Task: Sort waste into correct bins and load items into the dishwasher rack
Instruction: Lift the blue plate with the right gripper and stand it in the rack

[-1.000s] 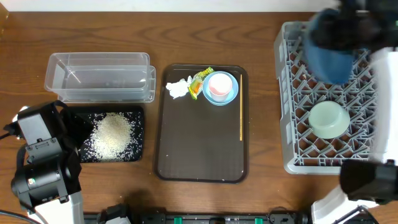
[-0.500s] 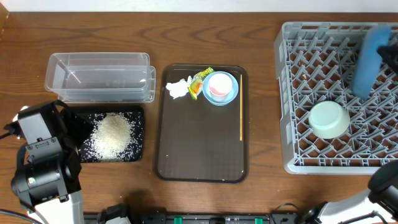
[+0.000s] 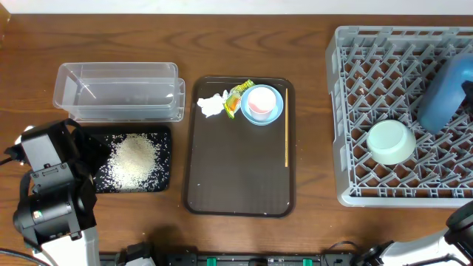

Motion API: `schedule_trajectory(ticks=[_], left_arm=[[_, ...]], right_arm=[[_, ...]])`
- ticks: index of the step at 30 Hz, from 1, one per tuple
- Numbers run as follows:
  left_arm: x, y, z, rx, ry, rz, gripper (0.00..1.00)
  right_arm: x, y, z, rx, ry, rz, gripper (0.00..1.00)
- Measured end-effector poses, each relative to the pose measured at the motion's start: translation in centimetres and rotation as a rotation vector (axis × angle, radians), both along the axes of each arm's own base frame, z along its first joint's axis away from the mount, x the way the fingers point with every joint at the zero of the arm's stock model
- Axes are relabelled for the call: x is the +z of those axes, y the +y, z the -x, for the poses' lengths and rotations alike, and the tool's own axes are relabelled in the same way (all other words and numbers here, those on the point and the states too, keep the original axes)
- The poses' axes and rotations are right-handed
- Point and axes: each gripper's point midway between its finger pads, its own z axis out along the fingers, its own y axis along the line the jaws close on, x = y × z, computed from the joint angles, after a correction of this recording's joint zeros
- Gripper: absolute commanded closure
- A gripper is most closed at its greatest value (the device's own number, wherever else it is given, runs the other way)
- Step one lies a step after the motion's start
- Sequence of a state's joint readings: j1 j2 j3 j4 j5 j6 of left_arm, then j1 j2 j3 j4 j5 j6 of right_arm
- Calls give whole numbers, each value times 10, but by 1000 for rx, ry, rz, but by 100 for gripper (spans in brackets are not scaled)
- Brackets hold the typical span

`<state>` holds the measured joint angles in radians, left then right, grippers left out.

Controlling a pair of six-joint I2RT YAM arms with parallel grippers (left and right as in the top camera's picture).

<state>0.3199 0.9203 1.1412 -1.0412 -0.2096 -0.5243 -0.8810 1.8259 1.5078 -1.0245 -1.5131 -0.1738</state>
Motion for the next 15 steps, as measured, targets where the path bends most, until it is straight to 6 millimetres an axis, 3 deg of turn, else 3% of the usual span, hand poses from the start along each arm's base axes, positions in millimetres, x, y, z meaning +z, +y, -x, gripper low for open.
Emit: schedule_trajectory(ticks=[5, 15], left_arm=[[0, 0, 0, 0, 0, 0, 8], [0, 0, 0, 0, 0, 0, 8]], right_arm=[[2, 2, -6, 17, -26, 19, 99], [3, 31, -25, 99, 2, -9, 99]])
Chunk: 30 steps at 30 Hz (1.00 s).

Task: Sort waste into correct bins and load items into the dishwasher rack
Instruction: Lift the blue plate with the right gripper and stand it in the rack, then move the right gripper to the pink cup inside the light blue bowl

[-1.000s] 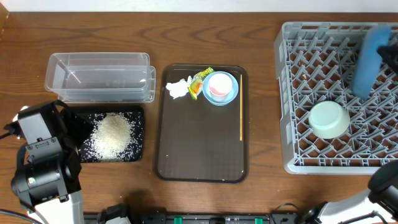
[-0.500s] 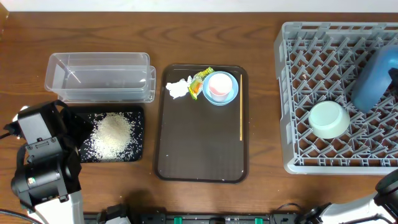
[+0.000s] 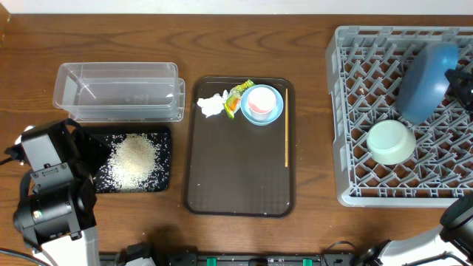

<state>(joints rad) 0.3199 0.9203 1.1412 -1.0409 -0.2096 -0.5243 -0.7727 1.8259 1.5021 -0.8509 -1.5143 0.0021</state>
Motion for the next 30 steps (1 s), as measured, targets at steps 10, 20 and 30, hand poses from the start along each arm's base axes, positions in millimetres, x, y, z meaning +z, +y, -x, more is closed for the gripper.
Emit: schedule_trajectory(ticks=[10, 20, 30], left_arm=[[0, 0, 0, 0, 0, 0, 7], [0, 0, 0, 0, 0, 0, 7], [0, 0, 0, 0, 0, 0, 8]], right_arm=[[-19, -28, 14, -145, 204, 38, 99], [-50, -65, 41, -380, 508, 167, 66], [-15, -71, 72, -588, 578, 328, 40]])
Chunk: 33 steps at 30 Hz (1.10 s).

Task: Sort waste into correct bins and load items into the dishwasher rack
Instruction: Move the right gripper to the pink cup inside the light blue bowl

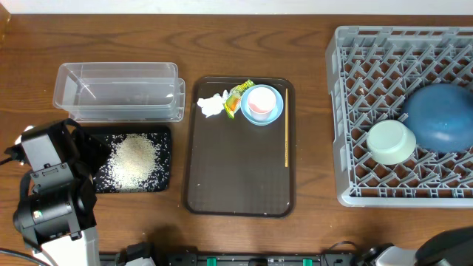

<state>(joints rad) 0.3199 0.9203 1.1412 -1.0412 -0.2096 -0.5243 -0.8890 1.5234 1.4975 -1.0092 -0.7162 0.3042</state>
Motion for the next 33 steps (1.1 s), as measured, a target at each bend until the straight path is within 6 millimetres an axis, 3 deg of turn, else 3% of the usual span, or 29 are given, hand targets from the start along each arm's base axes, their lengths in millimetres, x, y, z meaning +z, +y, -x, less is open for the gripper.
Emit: schedule_trajectory(ticks=[8, 14, 19, 22, 26, 30, 33], left_arm=[[0, 0, 0, 0, 0, 0, 8], [0, 0, 0, 0, 0, 0, 8], [0, 0, 0, 0, 0, 0, 7], [0, 0, 0, 0, -1, 0, 8], [0, 0, 0, 0, 0, 0, 7], [0, 0, 0, 0, 0, 0, 8], [0, 0, 0, 0, 0, 0, 8]], right_arm=[[51, 21, 20, -29, -78, 118, 41], [86, 68, 22, 61, -161, 210, 39], [109, 143, 9, 291, -255, 261, 32], [108, 198, 1, 469, -276, 281, 29], [95, 263, -7, 672, -261, 328, 24], [69, 334, -12, 878, -204, 398, 13], [46, 386, -17, 1032, -135, 461, 11]])
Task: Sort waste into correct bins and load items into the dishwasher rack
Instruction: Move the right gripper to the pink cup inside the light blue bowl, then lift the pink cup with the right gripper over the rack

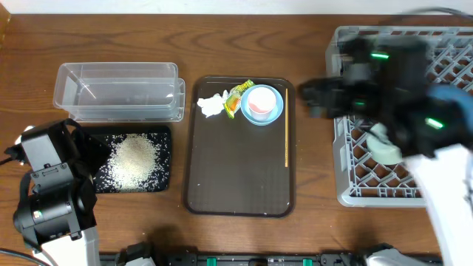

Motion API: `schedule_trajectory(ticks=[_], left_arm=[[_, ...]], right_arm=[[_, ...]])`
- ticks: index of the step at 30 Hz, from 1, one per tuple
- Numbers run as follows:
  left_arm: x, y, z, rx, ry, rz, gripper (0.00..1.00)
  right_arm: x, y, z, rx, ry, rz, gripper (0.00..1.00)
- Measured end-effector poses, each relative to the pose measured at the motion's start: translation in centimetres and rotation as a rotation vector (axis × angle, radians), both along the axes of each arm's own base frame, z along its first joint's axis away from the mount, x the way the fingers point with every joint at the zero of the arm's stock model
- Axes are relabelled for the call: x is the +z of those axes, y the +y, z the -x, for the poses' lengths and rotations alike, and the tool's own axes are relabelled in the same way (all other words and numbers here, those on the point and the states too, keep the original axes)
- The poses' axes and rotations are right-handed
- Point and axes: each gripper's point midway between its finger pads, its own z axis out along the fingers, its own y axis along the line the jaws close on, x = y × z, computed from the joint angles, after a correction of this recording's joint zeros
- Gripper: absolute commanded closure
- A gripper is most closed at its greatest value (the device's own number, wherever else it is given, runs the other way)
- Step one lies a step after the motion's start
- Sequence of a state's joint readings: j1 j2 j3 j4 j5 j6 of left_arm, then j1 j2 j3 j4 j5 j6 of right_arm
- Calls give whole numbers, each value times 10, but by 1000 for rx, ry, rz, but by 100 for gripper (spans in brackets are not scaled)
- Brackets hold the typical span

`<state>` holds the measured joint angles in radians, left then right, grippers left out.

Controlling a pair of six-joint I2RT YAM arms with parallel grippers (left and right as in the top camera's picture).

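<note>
The brown tray (236,170) holds a pink cup in a blue saucer (261,103), crumpled white tissue (211,105), a yellow-green wrapper (236,96) and a thin wooden stick (286,140). The grey dishwasher rack (347,188) stands at the right. My right arm reaches across it, motion-blurred. The right gripper (310,97) is at the rack's left edge, just right of the tray; its jaws are too blurred to read. A pale green bowl (380,144) and a sliver of the blue bowl (452,96) show past the arm. The left arm (48,185) sits at the lower left, its fingers unclear.
A clear plastic bin (118,90) stands at the back left. In front of it lies a black tray (159,181) with a heap of rice (134,157). Bare wooden table (310,29) surrounds the brown tray.
The right arm, which was almost out of view at the bottom right, now stretches over the rack with its gripper at the rack's left edge. It covers most of the blue bowl. The left arm is unchanged.
The blue bowl was tilted up at the rack's right edge, at the right gripper. Half a second later it stood further into the rack. Then it lay in the rack beside the green bowl with the arm withdrawn. Now the arm is back over the rack, toward the tray.
</note>
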<state>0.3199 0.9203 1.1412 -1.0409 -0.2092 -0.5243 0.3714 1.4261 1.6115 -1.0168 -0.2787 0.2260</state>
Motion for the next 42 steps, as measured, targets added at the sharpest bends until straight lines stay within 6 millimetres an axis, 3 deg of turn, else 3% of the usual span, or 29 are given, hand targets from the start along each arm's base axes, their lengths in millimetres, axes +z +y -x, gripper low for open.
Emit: schedule_trajectory(ticks=[4, 7, 10, 13, 18, 22, 28, 36, 42], left_arm=[[0, 0, 0, 0, 0, 0, 8], [0, 0, 0, 0, 1, 0, 7], [0, 0, 0, 0, 0, 0, 7], [0, 0, 0, 0, 0, 0, 8], [0, 0, 0, 0, 0, 0, 7], [0, 0, 0, 0, 0, 0, 8], [0, 0, 0, 0, 0, 0, 7], [0, 0, 0, 0, 0, 0, 8], [0, 0, 0, 0, 0, 0, 7]], right_arm=[[-33, 51, -7, 114, 93, 142, 17], [-62, 82, -22, 160, 136, 243, 39], [-95, 101, -39, 137, 164, 328, 40], [-129, 107, -49, 106, 196, 398, 42], [-178, 109, -63, 44, 258, 458, 61], [-210, 111, -70, 17, 292, 486, 60], [-223, 107, -77, -11, 280, 524, 65], [-225, 101, -81, -38, 266, 555, 99], [-219, 97, -77, -47, 286, 568, 99]])
